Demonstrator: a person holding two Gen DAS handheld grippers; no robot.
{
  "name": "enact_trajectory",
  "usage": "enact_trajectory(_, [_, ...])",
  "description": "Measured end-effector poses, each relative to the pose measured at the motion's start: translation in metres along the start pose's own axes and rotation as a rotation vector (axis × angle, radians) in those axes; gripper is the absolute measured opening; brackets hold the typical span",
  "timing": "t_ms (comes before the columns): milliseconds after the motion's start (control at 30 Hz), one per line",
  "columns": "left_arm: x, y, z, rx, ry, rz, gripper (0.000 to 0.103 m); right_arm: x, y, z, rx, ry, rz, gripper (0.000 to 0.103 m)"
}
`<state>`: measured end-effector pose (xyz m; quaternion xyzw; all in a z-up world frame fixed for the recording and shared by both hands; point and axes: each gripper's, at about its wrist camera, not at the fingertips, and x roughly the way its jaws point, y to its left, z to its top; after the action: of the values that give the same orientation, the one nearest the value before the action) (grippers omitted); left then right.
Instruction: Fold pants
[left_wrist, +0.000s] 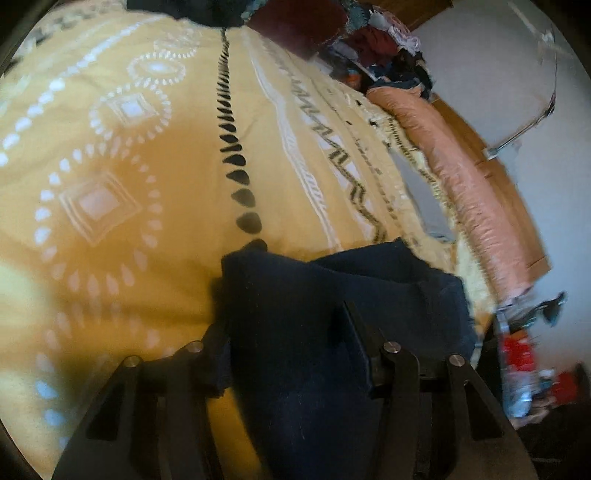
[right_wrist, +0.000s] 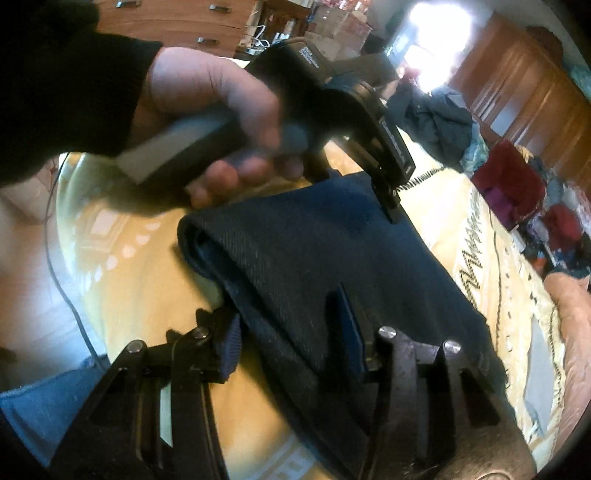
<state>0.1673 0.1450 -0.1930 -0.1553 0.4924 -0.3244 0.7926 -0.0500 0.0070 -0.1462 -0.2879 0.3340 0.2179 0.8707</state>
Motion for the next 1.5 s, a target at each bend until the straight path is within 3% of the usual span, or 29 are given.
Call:
enact_trajectory(100, [0.002,-0.013,-0.003,0.066,-0.017,0.103,0.049,0.002,-0.006,-0.003,0.068,0.016,0.043,0.045])
enact_trajectory(200, [0.005,-0.016,-0.004,0.092,-0.018,0.148,0.049,0.0,-0.005,-0.002,0.081,0.022,0.052,0.042])
enact_trajectory(967, [0.007,-0.013,-0.003,0.088,-0.019,0.141,0.05,0.001,-0.003,0.0,0.095,0.037,0.041,0.043])
enact_trajectory(1033, [0.007,-0.013,-0.003,0.084,-0.016,0.129,0.047,0.002,-0.003,0.001,0.094,0.042,0.04,0.044])
enact_trajectory(1067, [0.006,-0.011,-0.002,0.077,-0.015,0.122,0.038,0.002,-0.002,0.002,0.095,0.046,0.038,0.042])
enact_trajectory(1133, [0.004,-0.005,-0.001,0.049,-0.016,0.1,0.023,0.002,-0.005,0.004,0.112,0.051,0.061,0.032])
enact_trajectory(1167, [0.002,-0.003,0.0,0.039,-0.017,0.087,0.018,0.001,-0.005,0.005,0.121,0.051,0.074,0.021])
enact_trajectory(1200, [-0.001,-0.004,0.0,0.041,-0.021,0.083,0.017,-0.002,-0.006,0.008,0.129,0.052,0.081,0.017])
enact_trajectory(1500, [-0.031,-0.017,0.0,0.06,-0.04,0.081,0.014,-0.031,-0.013,0.018,0.189,0.013,0.144,0.015])
